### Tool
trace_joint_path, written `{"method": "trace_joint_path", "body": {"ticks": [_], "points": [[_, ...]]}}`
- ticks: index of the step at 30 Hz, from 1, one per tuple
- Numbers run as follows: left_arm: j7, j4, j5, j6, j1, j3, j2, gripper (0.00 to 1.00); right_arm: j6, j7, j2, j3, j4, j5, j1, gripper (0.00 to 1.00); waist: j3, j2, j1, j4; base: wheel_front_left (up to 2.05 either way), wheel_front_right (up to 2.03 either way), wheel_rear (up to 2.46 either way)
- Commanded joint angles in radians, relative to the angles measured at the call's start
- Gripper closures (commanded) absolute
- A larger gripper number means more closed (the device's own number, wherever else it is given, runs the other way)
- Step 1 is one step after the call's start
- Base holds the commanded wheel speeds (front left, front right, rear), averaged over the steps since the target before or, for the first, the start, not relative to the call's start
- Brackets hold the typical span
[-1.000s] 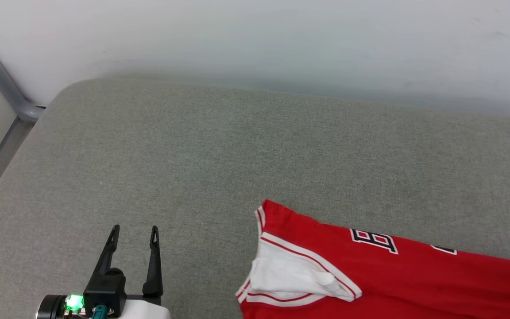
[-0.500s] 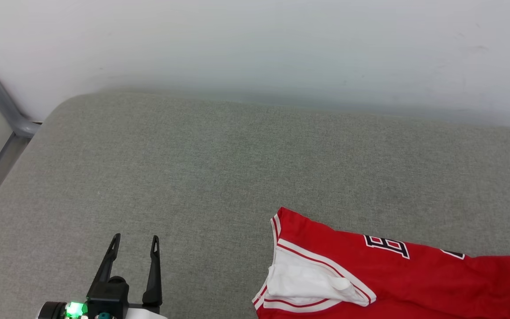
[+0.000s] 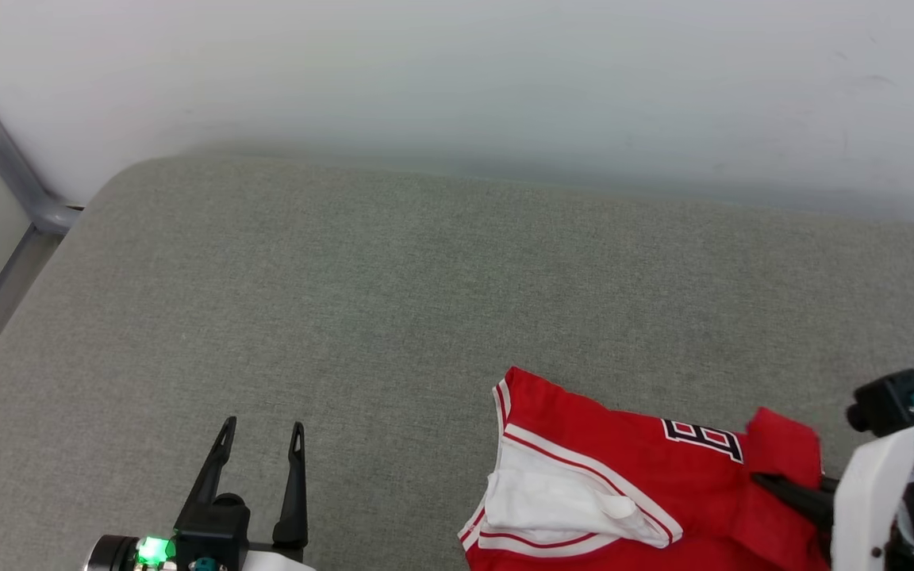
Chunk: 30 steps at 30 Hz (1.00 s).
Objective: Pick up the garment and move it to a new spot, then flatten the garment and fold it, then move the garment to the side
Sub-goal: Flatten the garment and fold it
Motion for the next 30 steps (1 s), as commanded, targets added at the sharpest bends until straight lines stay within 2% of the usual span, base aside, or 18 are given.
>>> {"method": "trace_joint_path", "body": {"ticks": [1, 8, 15, 21, 29, 30], "points": [[-0.003, 0.002, 0.005, -0.005, -0.012, -0.003, -0.004, 0.00, -0.001, 0.010, 0.024, 0.020, -0.009, -0.015, -0.024, 1.00, 0.005, -0.0001, 0.0000, 0.006, 0.00, 0.00, 0.00], [-0.003, 0.007, 0.008, -0.006, -0.031, -0.009, -0.006, 0.00, -0.001, 0.038, 0.126, 0.133, 0.022, -0.065, -0.130, 1.00, 0.022, -0.0001, 0.0000, 0.030, 0.00, 0.00, 0.00], [-0.003, 0.010, 0.010, -0.004, -0.042, -0.018, -0.012, 0.00, -0.001, -0.003, 0.217, 0.233, 0.127, -0.096, -0.240, 1.00, 0.037, -0.0001, 0.0000, 0.047, 0.00, 0.00, 0.00], [-0.003, 0.013, 0.007, -0.001, -0.053, -0.020, -0.015, 0.00, -0.001, -0.034, 0.267, 0.312, 0.240, -0.130, -0.305, 1.00, 0.048, -0.0001, 0.0000, 0.059, 0.00, 0.00, 0.00], [-0.003, 0.018, 0.003, 0.000, -0.059, -0.022, -0.021, 0.00, -0.001, -0.132, 0.314, 0.372, 0.407, -0.182, -0.348, 1.00, 0.056, -0.0001, 0.0000, 0.062, 0.00, 0.00, 0.00], [-0.003, 0.018, 0.003, 0.000, -0.059, -0.023, -0.022, 0.00, -0.001, -0.144, 0.319, 0.379, 0.420, -0.183, -0.350, 0.97, 0.056, -0.0001, 0.0000, 0.062, 0.00, 0.00, 0.00]]}}
